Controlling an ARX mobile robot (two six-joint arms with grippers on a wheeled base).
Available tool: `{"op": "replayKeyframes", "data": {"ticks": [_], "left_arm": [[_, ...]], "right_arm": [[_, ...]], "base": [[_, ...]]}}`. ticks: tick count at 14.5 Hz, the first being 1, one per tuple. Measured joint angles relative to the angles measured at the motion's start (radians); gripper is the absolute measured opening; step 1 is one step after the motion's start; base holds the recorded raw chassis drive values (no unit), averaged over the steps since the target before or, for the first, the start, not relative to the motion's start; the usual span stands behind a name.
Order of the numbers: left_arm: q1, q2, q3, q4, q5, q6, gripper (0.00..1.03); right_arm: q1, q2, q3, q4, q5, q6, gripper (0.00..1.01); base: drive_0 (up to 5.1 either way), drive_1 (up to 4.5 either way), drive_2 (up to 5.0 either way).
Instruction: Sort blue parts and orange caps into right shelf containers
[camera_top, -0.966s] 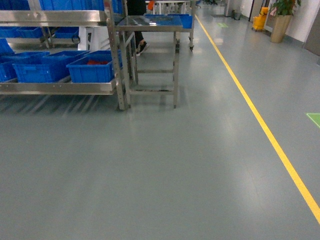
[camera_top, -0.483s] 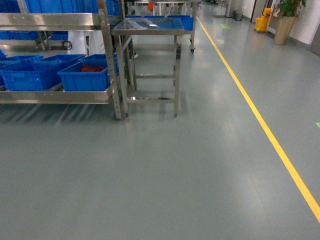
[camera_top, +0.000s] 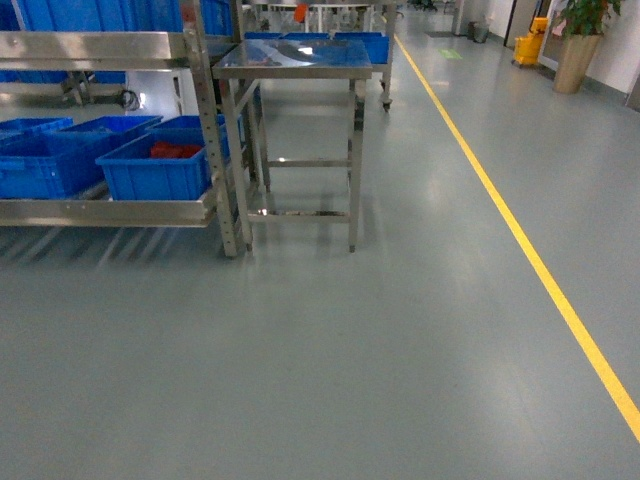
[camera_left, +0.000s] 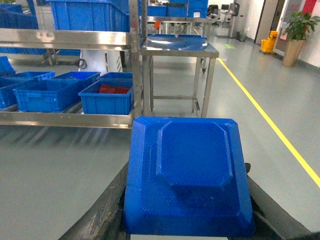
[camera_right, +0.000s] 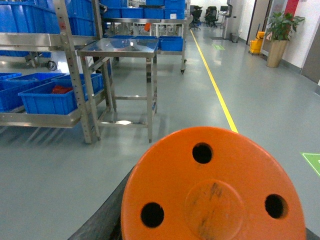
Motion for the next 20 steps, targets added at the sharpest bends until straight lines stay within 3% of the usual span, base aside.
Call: {"op": "replayKeyframes", "data": {"ticks": [20], "left_arm": [[0.000, 0.000, 0.000, -0.001, 0.000, 0.000, 0.43]], "right_arm": [[0.000, 0.000, 0.000, -0.002, 0.000, 0.000, 0.45]], "base": [[0.0, 4.25, -4.3]]}}
